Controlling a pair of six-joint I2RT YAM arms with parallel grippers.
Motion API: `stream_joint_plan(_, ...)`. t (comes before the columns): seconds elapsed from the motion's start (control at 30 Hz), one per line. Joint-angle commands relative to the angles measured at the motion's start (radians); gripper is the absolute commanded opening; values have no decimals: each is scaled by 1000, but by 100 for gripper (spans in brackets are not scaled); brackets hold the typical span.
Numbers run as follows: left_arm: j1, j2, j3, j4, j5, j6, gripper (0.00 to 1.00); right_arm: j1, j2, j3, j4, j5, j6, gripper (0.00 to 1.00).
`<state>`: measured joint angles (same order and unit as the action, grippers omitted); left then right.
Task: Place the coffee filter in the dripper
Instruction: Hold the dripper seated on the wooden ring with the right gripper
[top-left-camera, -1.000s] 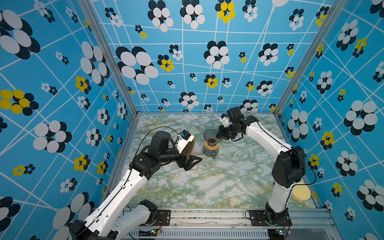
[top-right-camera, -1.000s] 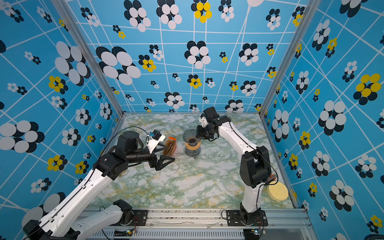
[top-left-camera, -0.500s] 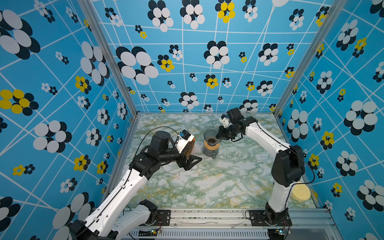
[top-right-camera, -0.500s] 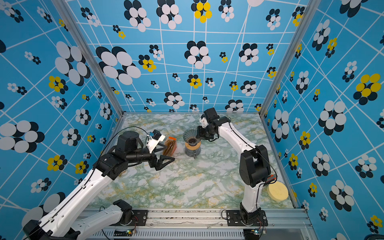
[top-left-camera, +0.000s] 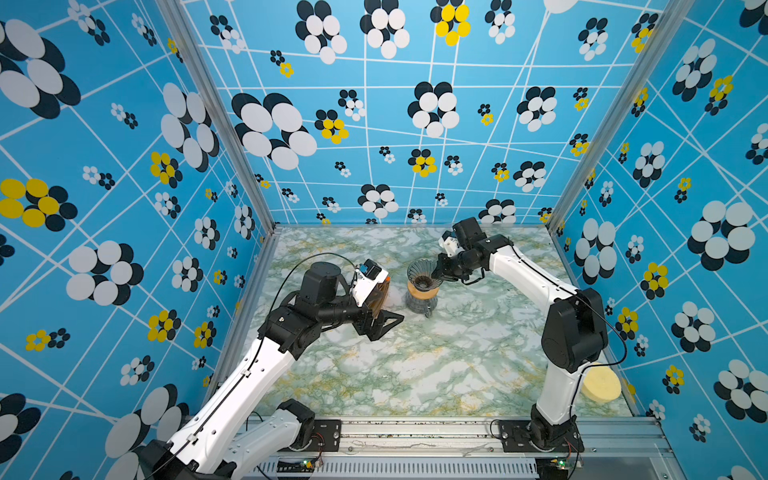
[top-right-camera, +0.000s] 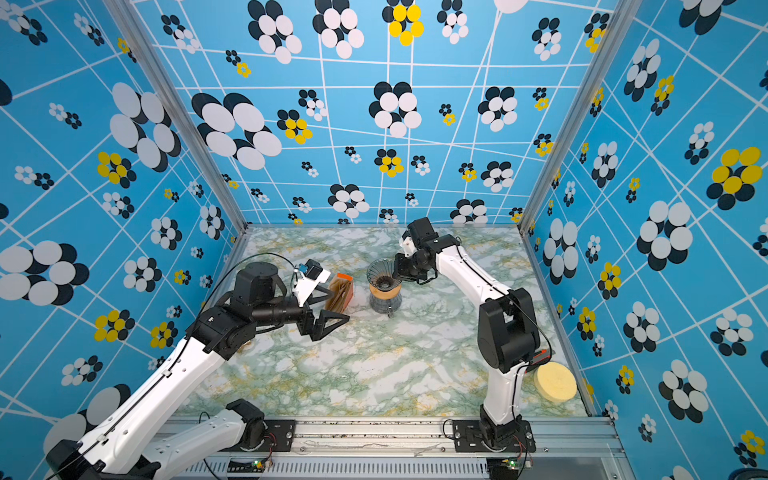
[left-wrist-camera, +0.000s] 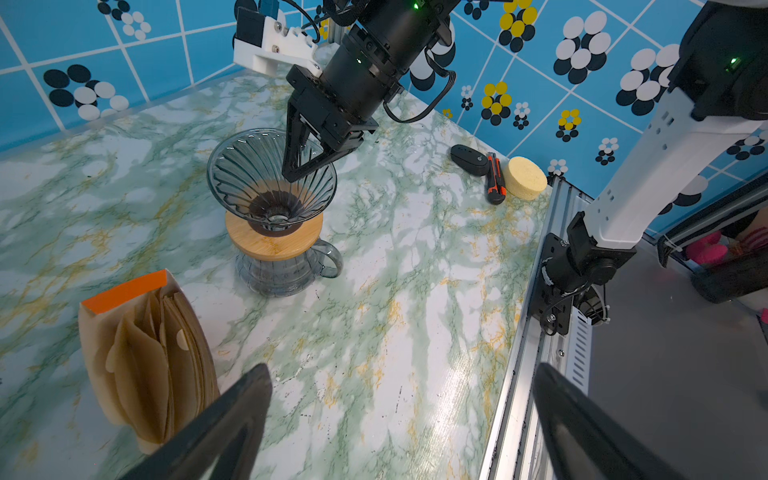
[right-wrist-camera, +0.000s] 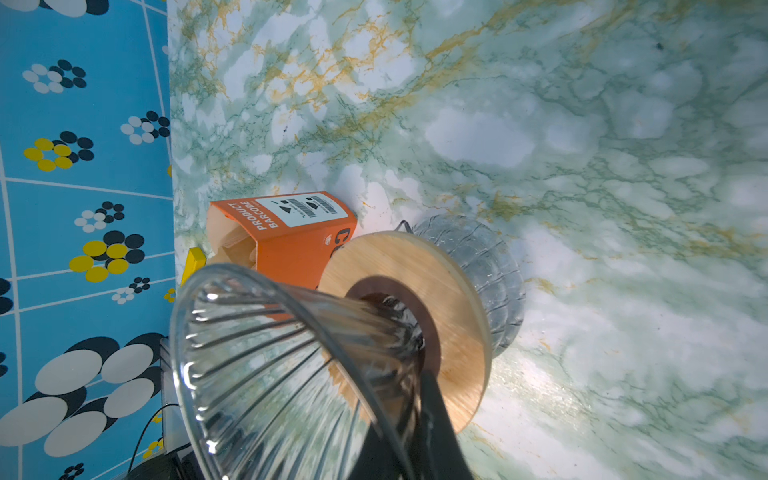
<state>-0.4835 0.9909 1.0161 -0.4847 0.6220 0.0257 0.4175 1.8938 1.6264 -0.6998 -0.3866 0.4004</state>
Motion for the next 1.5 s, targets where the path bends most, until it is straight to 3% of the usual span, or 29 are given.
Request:
stream_joint_plan(0.0,11,-17,-9,15,19,-4,99,-8,5,-13,13,-26,7,10)
stream_joint_plan(0.73,14,-20,-8,16,22,-3,99,-7,-5,-3,1,-28,5,16)
stream_joint_plan(1.47,16,-18,-7,13,19,-3,99,-8,-27,12,-25,-18,5,14)
